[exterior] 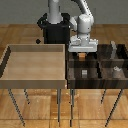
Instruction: Place the loaf of bread into the appropriate compartment.
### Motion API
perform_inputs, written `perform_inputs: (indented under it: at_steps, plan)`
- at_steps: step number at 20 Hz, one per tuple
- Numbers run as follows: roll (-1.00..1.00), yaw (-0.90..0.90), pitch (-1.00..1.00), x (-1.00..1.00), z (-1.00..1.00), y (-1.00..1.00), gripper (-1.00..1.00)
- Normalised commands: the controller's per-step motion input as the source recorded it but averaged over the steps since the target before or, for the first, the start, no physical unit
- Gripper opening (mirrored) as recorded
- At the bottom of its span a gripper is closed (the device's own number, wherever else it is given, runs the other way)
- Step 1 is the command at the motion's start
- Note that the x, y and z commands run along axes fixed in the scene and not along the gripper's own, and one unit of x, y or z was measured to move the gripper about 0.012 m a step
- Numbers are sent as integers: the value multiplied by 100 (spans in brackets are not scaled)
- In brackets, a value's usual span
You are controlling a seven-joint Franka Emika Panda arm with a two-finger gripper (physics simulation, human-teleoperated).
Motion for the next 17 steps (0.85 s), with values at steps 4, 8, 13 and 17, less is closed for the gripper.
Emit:
perform_inputs:
  at_steps: [4, 8, 13, 17]
  plan:
    - [0, 0, 0, 0, 0, 0, 100]
    - [0, 0, 0, 0, 0, 0, 100]
    - [0, 0, 0, 0, 0, 0, 100]
    - [0, 0, 0, 0, 0, 0, 100]
